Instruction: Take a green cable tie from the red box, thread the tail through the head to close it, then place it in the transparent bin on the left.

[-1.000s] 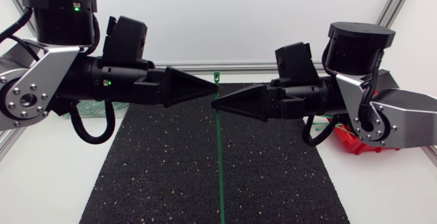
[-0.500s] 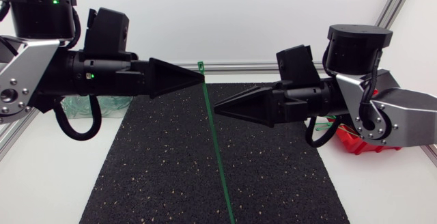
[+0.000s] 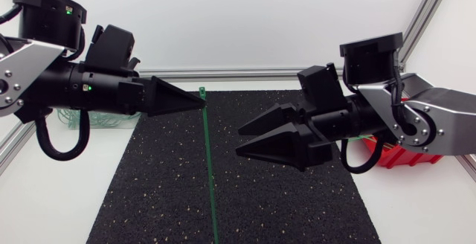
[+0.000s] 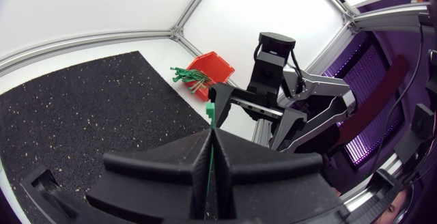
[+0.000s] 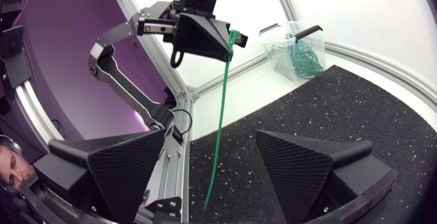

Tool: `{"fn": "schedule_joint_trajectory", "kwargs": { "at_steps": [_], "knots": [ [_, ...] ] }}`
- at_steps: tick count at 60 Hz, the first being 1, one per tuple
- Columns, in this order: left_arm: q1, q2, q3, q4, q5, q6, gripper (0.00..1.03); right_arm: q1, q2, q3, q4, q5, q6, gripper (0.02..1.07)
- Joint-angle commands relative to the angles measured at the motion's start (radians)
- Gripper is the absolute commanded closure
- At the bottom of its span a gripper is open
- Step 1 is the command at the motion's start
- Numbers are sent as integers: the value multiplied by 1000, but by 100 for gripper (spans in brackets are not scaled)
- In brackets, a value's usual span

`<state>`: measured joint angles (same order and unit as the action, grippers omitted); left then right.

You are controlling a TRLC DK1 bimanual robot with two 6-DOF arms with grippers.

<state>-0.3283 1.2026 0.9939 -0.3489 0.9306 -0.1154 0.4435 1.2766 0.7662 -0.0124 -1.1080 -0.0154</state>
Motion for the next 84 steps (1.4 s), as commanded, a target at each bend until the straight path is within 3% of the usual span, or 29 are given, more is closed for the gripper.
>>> {"fn": "schedule_joint_trajectory", "kwargs": {
  "at_steps": [1,7,21,30,34,40,52,64,73,84],
  "knots": [
    [25,41,94,-65,11,69,100,6,-20,53,-143,60,-213,6],
    [32,64,130,-116,13,103,100,17,-26,82,-287,160,-377,6],
    [35,164,267,-315,19,211,100,20,-31,125,-437,272,-428,6],
    [41,190,287,-329,27,223,100,24,-16,166,-606,300,-535,6],
    [43,203,292,-331,28,223,100,29,-11,179,-699,313,-678,6],
    [46,221,308,-360,31,241,100,43,-6,176,-709,339,-725,6],
    [61,276,373,-472,79,278,100,98,-65,88,-506,507,-773,6],
    [71,354,457,-618,148,280,100,112,-137,27,-376,539,-972,6],
    [90,397,488,-667,168,276,100,106,-195,-47,-144,668,-1075,6],
    [107,434,502,-684,188,284,100,129,-313,-196,141,680,-1186,6]
  ]
}}
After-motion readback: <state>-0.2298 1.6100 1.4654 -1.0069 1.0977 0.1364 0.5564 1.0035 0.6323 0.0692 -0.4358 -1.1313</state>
